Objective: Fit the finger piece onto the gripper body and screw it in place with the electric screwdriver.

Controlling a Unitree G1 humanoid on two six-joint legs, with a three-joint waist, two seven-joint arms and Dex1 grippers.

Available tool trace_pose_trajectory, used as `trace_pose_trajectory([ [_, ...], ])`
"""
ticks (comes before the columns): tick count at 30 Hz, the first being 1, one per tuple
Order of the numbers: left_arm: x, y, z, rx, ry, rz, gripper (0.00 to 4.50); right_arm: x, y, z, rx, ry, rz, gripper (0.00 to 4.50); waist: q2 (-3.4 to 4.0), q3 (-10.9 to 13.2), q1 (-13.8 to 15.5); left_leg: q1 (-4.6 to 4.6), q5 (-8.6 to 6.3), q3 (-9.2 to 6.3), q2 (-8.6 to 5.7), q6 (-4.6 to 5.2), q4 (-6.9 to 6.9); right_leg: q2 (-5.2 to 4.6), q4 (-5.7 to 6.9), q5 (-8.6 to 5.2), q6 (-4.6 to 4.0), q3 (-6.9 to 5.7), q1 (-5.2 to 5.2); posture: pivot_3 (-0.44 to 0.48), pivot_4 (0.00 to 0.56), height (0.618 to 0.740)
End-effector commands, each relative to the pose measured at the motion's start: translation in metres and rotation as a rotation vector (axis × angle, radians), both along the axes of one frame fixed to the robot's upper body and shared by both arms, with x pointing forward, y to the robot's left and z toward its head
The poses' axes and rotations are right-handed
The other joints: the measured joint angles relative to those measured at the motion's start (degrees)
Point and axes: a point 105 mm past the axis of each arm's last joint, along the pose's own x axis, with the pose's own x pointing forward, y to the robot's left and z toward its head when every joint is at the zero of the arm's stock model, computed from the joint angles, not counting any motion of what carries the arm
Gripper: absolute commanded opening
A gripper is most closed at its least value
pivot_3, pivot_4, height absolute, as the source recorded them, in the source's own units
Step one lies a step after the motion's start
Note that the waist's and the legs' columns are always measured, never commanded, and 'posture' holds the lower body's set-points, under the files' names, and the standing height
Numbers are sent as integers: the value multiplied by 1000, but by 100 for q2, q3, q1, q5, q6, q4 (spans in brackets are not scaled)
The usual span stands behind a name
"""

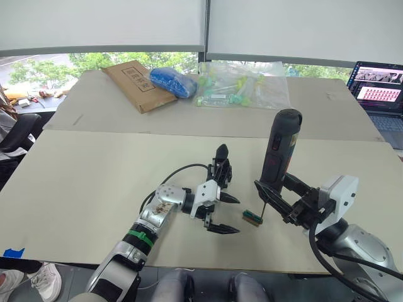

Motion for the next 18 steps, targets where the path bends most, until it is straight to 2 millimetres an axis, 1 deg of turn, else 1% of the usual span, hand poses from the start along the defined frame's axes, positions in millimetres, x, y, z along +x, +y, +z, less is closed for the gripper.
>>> trace_pose_trajectory([
  [1,0,-3,9,-16,-49,-22,4500,-5,-1,16,0,-88,-2,1953,0,0,0,0,0,0,0,0,0,0,0,0,0,0,0,0,150,740],
  [18,1,-3,9,-15,-51,-25,4500,-4,-3,17,-6,-90,-7,1953,0,0,0,0,0,0,0,0,0,0,0,0,0,0,0,0,150,740],
])
